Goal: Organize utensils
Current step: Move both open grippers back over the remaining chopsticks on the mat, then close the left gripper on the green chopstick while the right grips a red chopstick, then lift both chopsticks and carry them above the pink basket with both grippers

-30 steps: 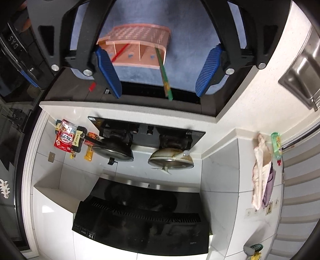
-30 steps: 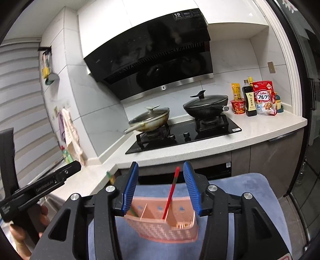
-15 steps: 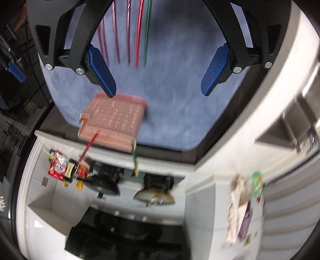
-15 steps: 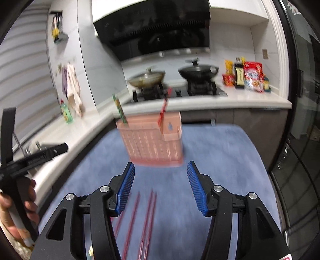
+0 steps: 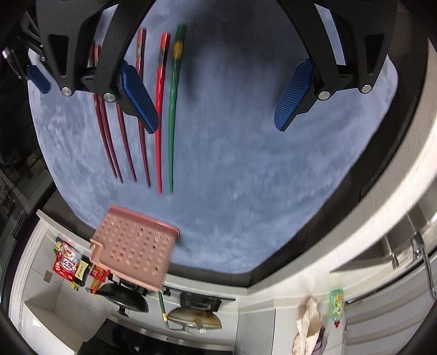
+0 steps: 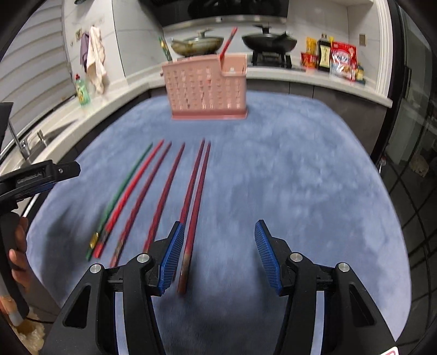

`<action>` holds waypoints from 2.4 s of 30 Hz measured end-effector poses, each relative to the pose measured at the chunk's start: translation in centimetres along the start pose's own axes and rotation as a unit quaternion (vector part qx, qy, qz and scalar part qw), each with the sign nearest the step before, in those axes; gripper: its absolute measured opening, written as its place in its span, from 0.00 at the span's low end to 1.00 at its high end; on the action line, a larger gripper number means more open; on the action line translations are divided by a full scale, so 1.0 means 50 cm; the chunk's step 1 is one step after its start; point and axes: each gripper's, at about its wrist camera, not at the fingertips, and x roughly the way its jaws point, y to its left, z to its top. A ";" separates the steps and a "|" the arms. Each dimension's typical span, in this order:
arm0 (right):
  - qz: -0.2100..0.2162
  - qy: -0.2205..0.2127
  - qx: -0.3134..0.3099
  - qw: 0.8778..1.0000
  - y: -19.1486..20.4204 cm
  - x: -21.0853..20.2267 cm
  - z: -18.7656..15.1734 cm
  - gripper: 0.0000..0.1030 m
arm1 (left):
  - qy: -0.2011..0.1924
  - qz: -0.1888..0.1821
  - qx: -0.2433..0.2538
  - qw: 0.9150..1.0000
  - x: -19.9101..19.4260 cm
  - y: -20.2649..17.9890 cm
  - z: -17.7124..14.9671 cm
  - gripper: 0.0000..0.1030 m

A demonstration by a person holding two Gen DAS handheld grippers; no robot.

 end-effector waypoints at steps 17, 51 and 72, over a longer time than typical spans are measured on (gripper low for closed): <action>0.009 0.030 -0.013 0.999 0.035 0.036 -0.043 0.20 | 0.018 -0.004 0.012 1.000 -0.006 0.006 -0.098 0.80; 0.020 0.042 -0.009 0.999 0.032 0.055 -0.057 0.13 | 0.031 0.023 0.057 0.998 0.043 -0.034 -0.139 0.75; 0.021 0.039 -0.012 0.999 0.026 0.047 -0.050 0.07 | 0.052 -0.022 0.038 0.998 0.030 -0.007 -0.118 0.13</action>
